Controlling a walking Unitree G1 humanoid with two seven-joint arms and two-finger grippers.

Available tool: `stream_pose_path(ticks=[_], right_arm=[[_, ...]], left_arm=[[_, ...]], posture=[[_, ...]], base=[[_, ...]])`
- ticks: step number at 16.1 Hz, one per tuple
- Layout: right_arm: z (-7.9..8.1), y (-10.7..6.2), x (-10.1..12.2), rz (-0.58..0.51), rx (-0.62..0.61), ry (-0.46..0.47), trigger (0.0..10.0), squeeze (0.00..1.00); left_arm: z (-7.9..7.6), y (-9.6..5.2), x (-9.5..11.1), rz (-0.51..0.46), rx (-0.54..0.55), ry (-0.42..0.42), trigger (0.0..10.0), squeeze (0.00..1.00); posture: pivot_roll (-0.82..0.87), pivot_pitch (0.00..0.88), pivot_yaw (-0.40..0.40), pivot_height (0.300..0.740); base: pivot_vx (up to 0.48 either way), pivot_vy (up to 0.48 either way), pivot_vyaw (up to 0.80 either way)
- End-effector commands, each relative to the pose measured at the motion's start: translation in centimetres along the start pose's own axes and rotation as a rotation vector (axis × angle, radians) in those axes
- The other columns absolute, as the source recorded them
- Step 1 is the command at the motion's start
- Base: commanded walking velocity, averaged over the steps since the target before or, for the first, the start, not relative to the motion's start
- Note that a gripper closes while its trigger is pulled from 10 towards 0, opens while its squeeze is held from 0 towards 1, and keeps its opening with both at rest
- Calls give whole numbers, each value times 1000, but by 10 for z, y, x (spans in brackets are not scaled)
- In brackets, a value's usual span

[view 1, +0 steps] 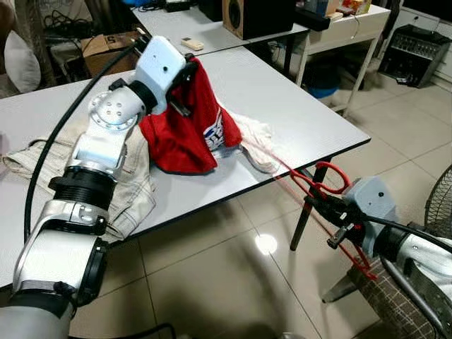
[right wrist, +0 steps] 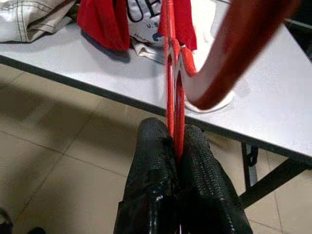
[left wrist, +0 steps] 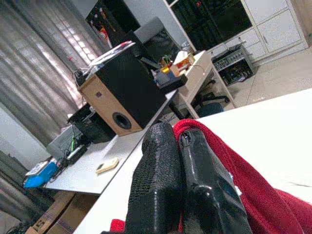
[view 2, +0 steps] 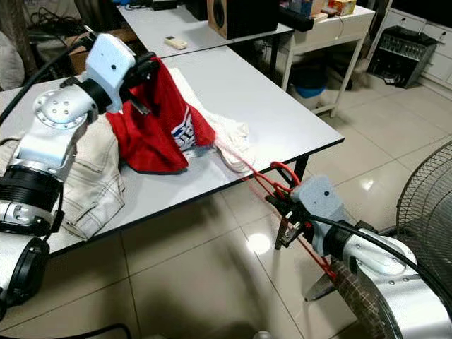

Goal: Hang hanger

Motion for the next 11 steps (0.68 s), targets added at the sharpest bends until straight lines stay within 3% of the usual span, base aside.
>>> stream_pose_path(ticks=[1,6,11], right_arm=[[3,-4,11,-40,29,-19,10000,0],[20,-7,30,-125,134,6,10000,0],[7,20,28,-122,42,51,10000,0]], left_arm=[[2,2,2,-1,-5,16,0,0],[-18,4,-3,15,-91,15,0,0],[-45,3,9,-32,-202,-8,0,0]], posture=[[-250,0,94,740],[-250,0,95,740],[-240,0,90,740]], base=[[0,0,0],[0,0,0],[0,0,0]])
Point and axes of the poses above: a point about 5 cm out from each wrist's last joint towards the gripper, its own y axis pointing out of the wrist towards the gripper, its own x axis along the axis of the wrist's last joint, z = x × y, the point moved 5 cm from there along y, pointing out of the wrist towards the gripper, and after that the axes turned 9 degrees about y, right-handed, at the moved point
